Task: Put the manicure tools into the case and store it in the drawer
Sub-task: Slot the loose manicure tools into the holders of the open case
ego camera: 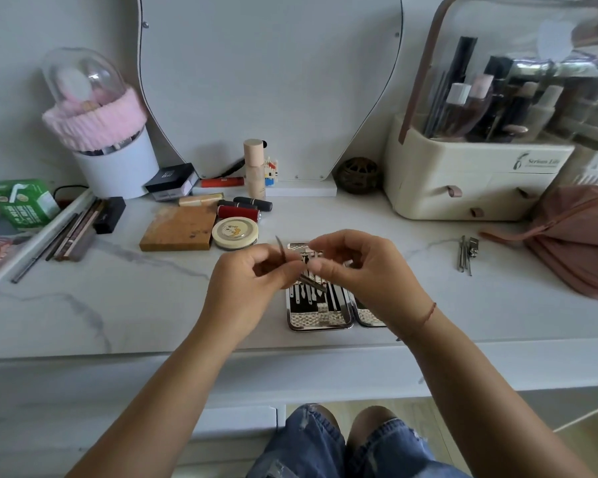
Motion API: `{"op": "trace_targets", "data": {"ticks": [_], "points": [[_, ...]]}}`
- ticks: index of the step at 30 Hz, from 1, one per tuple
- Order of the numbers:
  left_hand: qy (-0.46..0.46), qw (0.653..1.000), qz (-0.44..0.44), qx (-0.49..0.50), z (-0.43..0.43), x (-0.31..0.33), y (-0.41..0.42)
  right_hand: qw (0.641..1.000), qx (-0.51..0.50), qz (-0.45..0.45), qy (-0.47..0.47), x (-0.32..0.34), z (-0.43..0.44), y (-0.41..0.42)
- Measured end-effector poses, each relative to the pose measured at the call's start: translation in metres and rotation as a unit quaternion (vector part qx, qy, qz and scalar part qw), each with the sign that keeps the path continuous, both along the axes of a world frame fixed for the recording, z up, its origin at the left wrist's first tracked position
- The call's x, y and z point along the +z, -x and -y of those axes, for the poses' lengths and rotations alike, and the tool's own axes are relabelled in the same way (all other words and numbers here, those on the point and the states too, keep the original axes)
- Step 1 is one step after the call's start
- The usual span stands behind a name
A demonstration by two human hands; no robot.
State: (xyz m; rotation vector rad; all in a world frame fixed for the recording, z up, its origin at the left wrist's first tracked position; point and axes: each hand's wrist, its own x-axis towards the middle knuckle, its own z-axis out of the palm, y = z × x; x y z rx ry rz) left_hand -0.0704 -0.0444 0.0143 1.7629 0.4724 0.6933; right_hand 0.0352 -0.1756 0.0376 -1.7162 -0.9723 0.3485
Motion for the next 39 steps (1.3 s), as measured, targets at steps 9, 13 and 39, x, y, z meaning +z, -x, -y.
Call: {"op": "trace_targets", "data": {"ticks": [9, 13, 39], "points": [[0.054, 0.998, 0.02, 0.003, 0.007, -0.007, 0.0, 0.999, -0.03, 0.015, 0.033, -0.02, 0.007, 0.004], [0.008, 0.999, -0.027, -0.038, 0.005, -0.007, 0.003, 0.998, -0.032, 0.023, 0.049, -0.018, 0.009, 0.0], [-0.048, 0.986, -0.11, -0.118, -0.027, -0.013, 0.035, 0.994, -0.028, 0.067, 0.086, -0.033, 0.031, -0.016]]}}
